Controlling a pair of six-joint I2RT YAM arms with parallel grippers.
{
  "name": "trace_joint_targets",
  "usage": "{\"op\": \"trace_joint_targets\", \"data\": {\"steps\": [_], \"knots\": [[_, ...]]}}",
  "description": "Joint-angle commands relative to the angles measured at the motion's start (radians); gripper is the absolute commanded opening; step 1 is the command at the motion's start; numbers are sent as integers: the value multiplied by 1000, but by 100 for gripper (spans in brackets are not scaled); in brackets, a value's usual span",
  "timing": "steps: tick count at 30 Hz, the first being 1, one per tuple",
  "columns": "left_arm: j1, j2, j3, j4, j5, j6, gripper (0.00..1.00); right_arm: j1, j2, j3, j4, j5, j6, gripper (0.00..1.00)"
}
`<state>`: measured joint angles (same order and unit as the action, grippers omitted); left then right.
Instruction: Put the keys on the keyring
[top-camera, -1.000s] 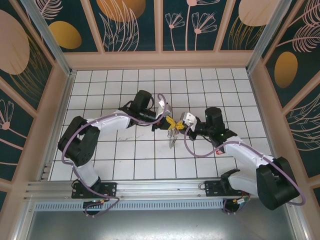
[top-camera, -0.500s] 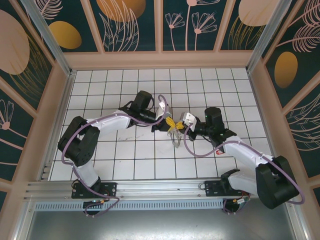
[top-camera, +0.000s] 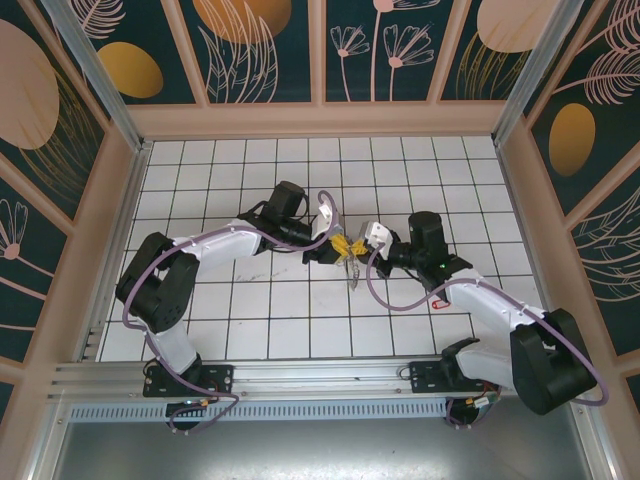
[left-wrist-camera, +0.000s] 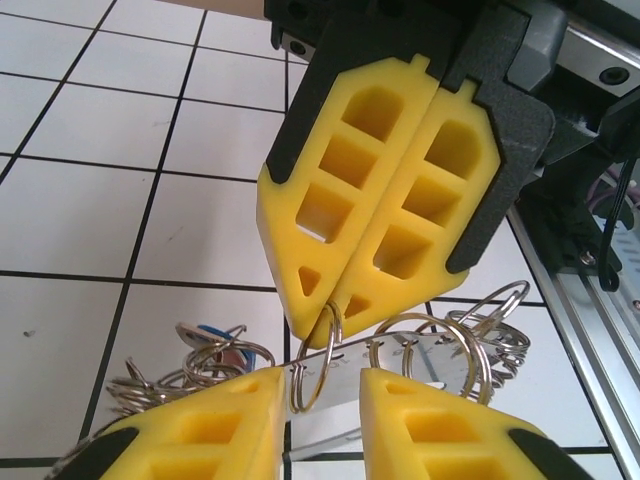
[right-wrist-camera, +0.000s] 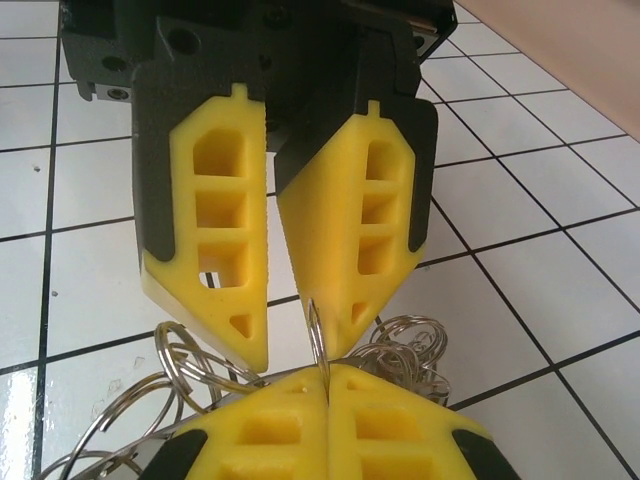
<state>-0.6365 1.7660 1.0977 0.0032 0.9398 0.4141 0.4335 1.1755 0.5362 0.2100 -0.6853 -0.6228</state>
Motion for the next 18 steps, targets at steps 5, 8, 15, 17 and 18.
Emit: {"op": "trace_joint_targets", "data": {"steps": [5,8,15,17,18], "knots": [[-10,-29,-8,31,13,-24,21,1,6,55,31,-34,-15,0],[-10,-32,-11,57,15,-40,19,1,13,61,13,-37,-18,0],[-9,-40,-22,77,2,-47,21,1,25,71,-15,-45,-28,0],[-9,-43,-24,78,-1,-47,19,1,27,73,-20,-48,-32,0],[-10,-43,-24,78,-2,-47,19,1,27,72,-19,-48,-34,0]]}}
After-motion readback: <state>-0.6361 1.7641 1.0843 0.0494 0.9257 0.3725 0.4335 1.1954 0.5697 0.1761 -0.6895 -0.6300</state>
